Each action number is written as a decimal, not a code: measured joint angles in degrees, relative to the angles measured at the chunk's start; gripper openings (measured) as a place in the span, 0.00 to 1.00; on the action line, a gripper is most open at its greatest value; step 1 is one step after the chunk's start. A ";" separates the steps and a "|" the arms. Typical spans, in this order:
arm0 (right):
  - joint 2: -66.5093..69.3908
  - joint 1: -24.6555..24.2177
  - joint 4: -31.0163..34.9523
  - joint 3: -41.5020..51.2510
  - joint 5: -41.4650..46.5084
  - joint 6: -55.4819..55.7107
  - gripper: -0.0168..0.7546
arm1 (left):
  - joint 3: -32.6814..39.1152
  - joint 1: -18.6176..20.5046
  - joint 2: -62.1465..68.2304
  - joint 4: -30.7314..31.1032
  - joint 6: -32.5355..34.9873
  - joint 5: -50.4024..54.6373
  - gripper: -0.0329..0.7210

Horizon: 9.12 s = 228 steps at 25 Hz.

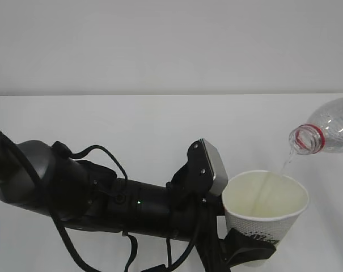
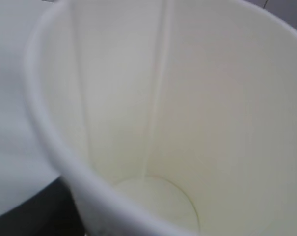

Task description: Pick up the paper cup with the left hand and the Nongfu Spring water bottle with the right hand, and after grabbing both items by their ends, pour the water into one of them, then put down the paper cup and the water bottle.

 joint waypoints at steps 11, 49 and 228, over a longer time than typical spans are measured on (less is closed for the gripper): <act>0.00 0.00 0.10 0.00 -0.12 -0.30 0.63 | 0.00 0.00 0.00 0.00 0.00 0.00 0.73; 0.00 0.00 0.12 0.00 -0.34 -1.02 0.63 | 0.00 0.00 0.00 0.00 0.00 0.00 0.73; 0.00 0.00 0.58 0.00 0.25 -4.02 0.63 | 0.00 0.00 0.07 0.00 0.00 0.00 0.72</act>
